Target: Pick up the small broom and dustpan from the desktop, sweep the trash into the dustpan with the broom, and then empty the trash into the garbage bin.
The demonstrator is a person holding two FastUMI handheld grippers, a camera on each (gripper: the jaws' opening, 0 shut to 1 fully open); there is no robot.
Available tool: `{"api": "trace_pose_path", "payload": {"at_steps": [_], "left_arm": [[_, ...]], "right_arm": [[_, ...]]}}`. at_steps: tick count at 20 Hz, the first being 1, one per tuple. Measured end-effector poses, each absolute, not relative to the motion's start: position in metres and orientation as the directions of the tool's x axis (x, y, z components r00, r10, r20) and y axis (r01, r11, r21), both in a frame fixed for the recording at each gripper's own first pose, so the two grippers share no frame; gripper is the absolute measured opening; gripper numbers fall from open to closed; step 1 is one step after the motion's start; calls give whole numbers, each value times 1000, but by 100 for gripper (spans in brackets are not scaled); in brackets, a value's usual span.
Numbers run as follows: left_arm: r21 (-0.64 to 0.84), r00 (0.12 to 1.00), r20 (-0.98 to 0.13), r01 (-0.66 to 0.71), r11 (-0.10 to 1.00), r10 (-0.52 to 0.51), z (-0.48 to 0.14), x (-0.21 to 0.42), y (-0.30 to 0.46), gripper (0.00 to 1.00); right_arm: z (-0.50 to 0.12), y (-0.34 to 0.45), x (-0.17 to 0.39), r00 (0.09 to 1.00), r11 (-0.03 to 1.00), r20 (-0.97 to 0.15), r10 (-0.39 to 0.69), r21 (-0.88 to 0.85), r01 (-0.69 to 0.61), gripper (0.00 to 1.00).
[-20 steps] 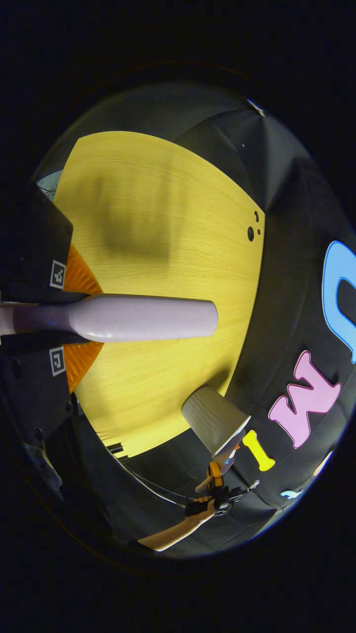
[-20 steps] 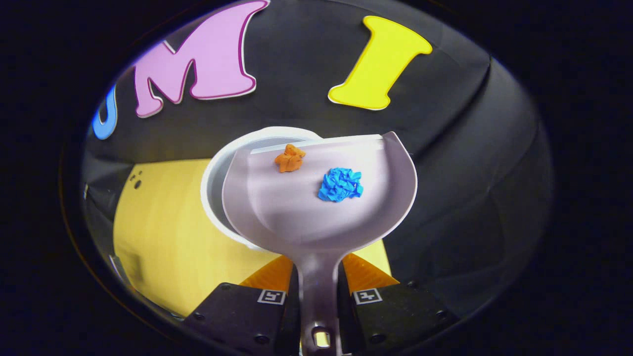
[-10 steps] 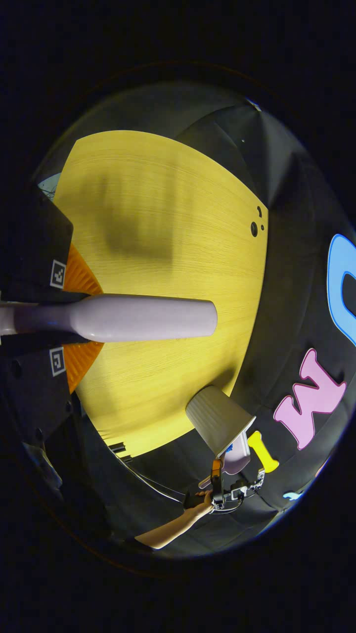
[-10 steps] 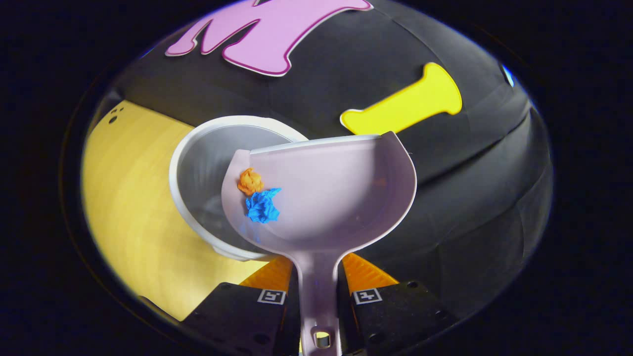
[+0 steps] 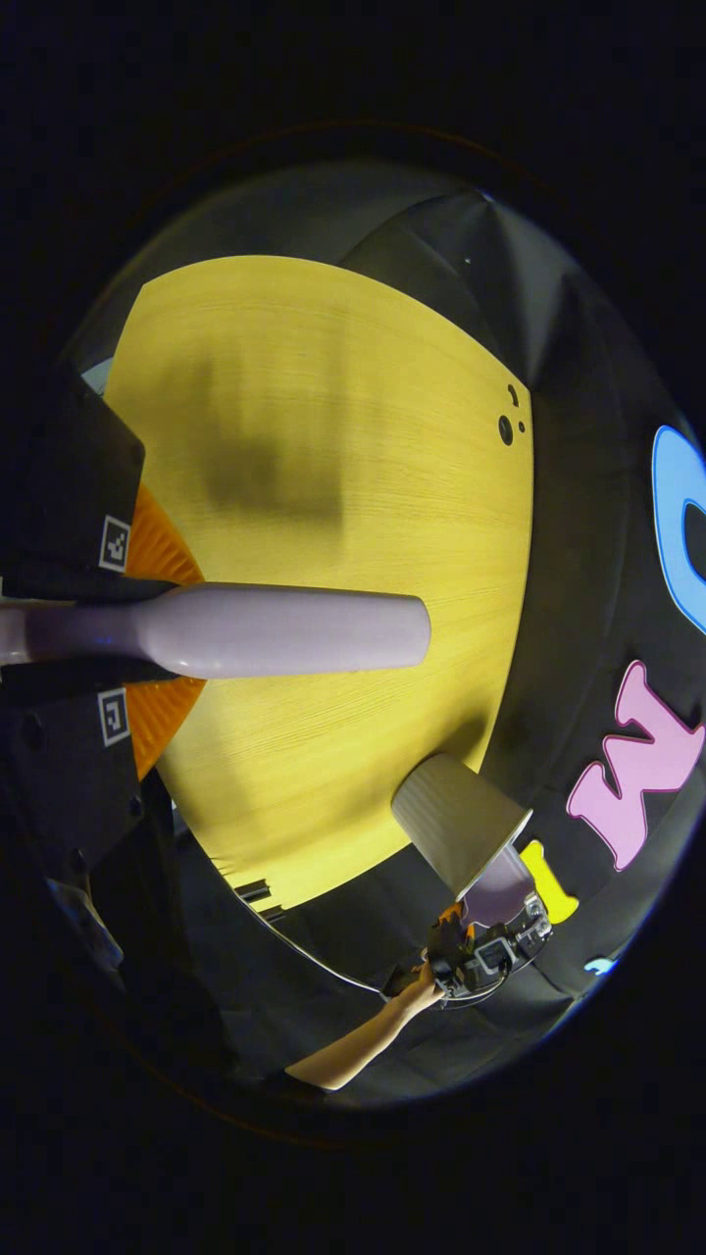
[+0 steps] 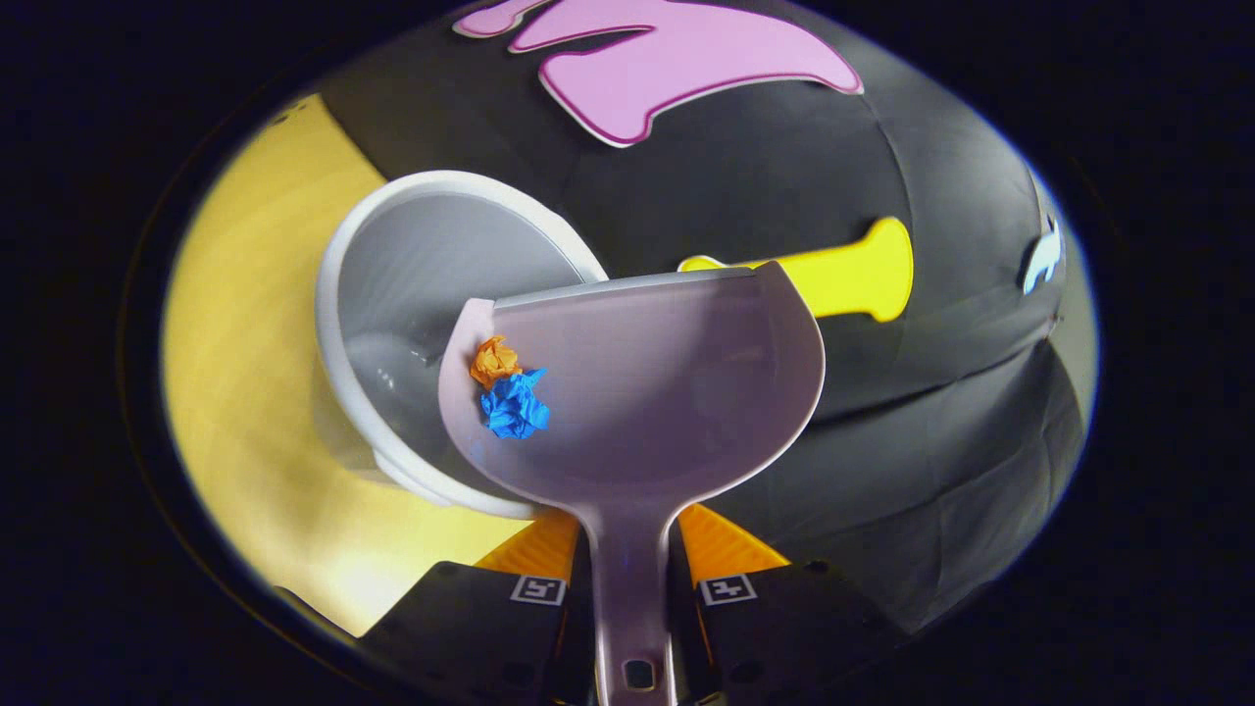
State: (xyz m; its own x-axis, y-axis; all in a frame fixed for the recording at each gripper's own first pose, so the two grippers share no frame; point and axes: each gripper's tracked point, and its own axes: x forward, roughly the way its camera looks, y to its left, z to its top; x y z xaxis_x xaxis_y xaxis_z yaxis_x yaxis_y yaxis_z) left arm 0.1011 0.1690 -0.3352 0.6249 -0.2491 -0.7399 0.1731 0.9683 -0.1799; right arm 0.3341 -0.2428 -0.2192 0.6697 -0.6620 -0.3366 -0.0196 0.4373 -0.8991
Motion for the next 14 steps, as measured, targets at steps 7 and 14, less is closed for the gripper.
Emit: {"api": "trace_pose_path", "payload": {"at_steps": [7, 14], "left_arm": [[-120, 630, -748, 180, 976, -208, -340, 96, 168, 29], [-138, 681, -697, 181, 974, -225, -329, 102, 145, 29]], "right_arm": [[-204, -242, 335, 737, 211, -204, -645, -974, -85, 34], [-201, -239, 338, 772, 60, -157, -616, -986, -153, 39]]}}
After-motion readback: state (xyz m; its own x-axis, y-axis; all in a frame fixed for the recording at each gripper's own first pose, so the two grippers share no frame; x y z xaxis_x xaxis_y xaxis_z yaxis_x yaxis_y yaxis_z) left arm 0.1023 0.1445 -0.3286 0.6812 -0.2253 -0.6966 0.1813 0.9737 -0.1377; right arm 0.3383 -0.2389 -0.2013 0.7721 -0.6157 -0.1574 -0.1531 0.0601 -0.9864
